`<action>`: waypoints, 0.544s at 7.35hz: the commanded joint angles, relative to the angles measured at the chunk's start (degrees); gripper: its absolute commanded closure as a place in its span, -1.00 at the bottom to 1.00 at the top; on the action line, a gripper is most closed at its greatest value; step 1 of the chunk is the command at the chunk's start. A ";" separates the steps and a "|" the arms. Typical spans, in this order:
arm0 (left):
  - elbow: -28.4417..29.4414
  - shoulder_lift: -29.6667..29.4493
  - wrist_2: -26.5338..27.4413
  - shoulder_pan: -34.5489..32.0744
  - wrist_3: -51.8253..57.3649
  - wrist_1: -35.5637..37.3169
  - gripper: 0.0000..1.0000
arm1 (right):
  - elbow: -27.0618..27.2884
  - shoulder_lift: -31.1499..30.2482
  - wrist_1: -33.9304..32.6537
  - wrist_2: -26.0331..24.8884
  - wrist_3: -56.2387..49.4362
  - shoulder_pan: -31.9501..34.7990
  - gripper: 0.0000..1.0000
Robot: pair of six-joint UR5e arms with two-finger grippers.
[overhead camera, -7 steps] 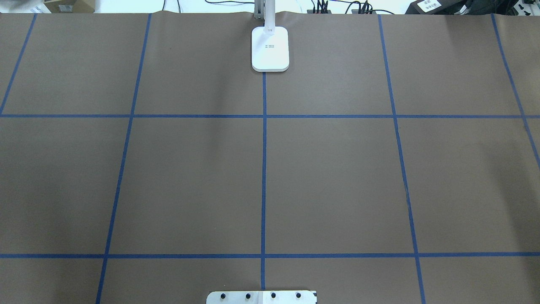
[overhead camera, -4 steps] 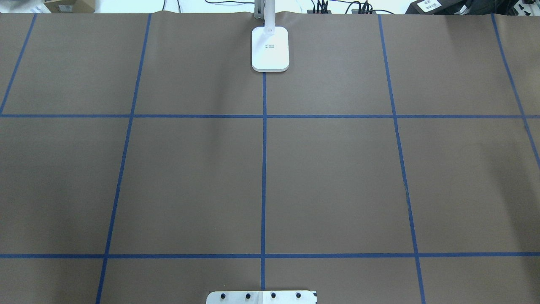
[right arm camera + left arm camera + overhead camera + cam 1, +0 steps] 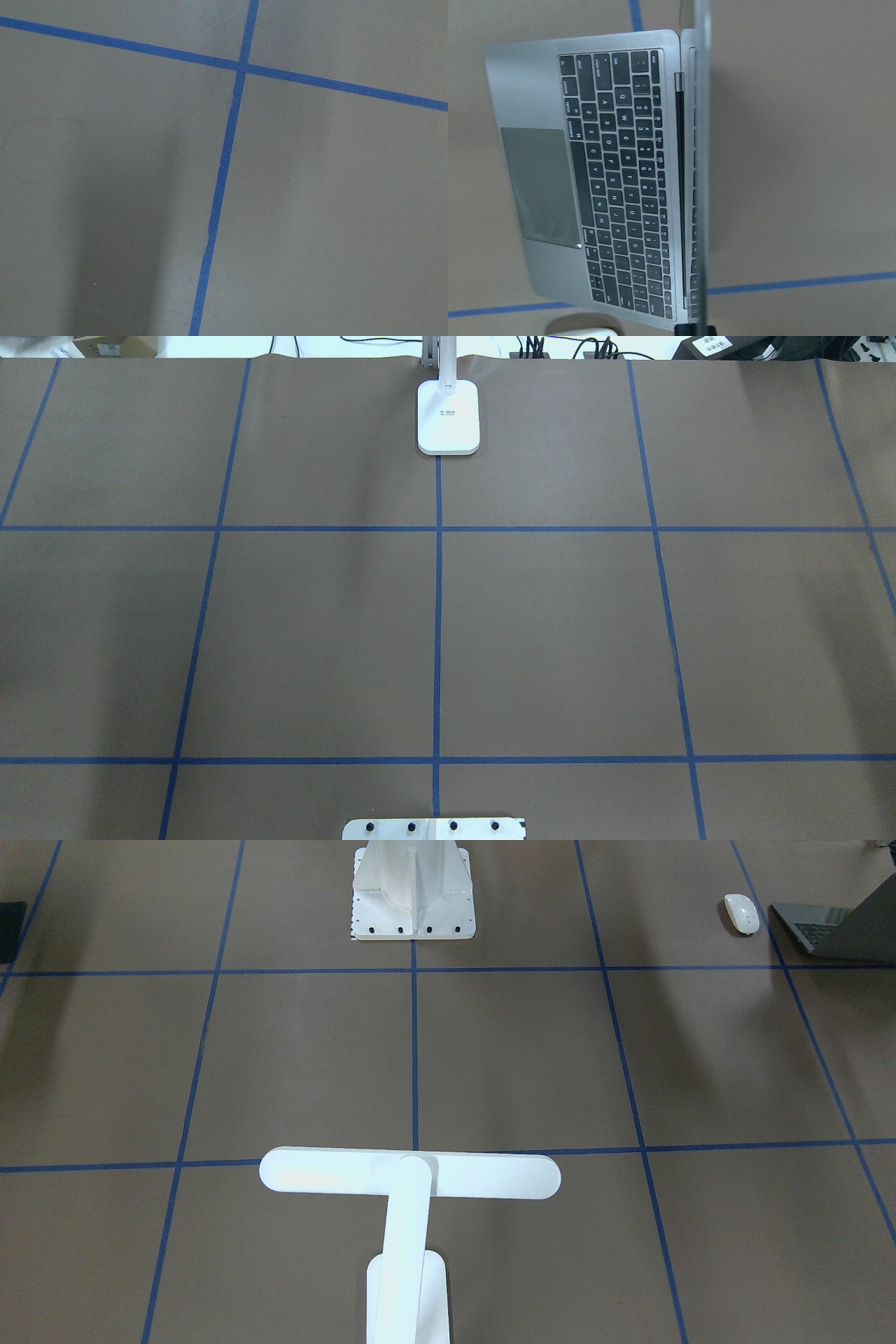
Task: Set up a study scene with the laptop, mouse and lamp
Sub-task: 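Carry the open silver laptop with the left gripper onto the table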
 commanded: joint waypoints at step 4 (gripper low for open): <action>-13.79 -8.40 -8.33 7.46 -20.44 0.95 1.00 | -0.01 0.00 -0.09 0.00 0.07 0.00 -1.00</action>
